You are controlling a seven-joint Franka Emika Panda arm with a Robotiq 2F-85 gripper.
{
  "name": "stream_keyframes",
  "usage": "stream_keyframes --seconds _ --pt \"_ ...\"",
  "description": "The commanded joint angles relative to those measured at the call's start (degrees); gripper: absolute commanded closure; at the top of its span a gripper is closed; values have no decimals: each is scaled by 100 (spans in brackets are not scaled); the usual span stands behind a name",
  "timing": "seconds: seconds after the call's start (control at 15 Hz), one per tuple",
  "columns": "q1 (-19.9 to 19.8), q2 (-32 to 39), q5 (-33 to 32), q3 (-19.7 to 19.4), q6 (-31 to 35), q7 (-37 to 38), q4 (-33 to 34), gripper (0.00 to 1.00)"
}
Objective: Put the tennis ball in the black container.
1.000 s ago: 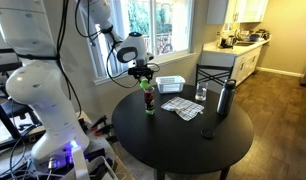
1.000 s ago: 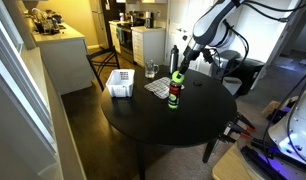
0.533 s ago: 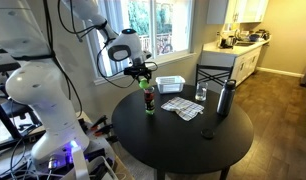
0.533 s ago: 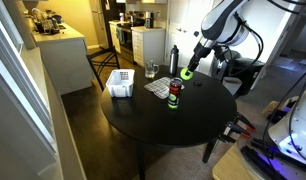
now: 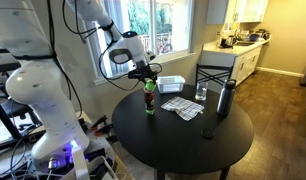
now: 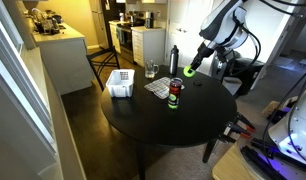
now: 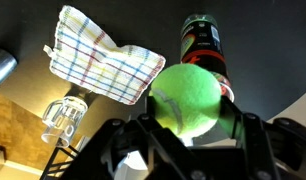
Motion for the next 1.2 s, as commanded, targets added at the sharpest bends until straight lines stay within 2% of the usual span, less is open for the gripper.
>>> stream_keyframes --seconds 0.0,0.47,0.8,1.07,1.13 --pt "49 673 401 29 456 -610 466 62" --pt "-132 1430 388 390 535 -866 1065 62" --pt "-215 1683 348 653 529 -891 1184 62" --pt "-265 1806 257 719 539 -828 1172 62" --pt "-221 1811 196 658 563 -754 1133 12"
